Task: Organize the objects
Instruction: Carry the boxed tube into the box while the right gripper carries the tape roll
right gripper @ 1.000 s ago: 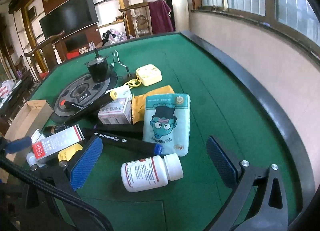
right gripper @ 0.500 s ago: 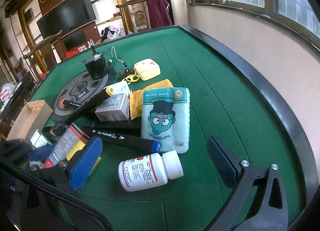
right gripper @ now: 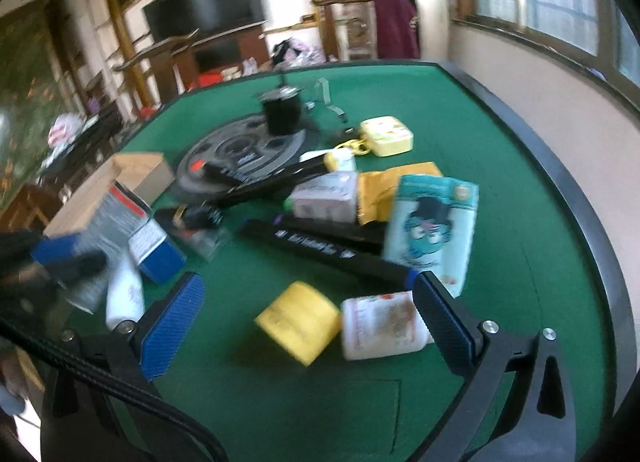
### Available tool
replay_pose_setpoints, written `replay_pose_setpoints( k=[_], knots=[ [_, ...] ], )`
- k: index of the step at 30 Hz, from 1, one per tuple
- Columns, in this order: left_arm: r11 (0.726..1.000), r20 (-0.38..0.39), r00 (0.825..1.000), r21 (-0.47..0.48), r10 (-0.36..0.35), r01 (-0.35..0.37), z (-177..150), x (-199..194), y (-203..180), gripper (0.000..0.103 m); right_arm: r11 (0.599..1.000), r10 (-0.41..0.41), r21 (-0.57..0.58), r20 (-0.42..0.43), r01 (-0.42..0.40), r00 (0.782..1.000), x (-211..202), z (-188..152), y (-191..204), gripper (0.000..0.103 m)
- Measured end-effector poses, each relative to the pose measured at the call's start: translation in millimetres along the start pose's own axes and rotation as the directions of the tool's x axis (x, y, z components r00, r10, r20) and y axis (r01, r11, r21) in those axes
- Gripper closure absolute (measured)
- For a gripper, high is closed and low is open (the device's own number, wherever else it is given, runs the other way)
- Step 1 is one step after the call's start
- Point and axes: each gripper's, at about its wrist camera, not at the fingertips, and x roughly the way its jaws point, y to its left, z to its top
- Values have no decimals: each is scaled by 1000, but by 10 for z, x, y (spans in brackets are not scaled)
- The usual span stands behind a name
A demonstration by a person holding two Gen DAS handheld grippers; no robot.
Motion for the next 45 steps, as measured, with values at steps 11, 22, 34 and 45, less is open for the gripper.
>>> replay_pose_setpoints(
  k=[11, 22, 34, 45],
  knots=[
    [990, 29, 999, -137, -32, 36, -341, -204, 420, 80, 974, -115, -208, -104, 92, 988, 265, -4, 283, 53],
    [979, 55, 998, -203, -22, 33, -460, -309, 709, 80, 997, -34, -79, -151, 22, 988, 174, 45, 235, 57],
    [967, 9, 997, -248, 71, -67, -130, -88, 1329, 80, 949, 312, 7, -163, -316, 936, 239, 789, 1301, 57],
    [941, -70, 996, -330, 51, -72, 34, 539, 1870, 80, 967, 255, 48, -232, -251, 939, 1113, 1171, 1972, 57]
  ],
)
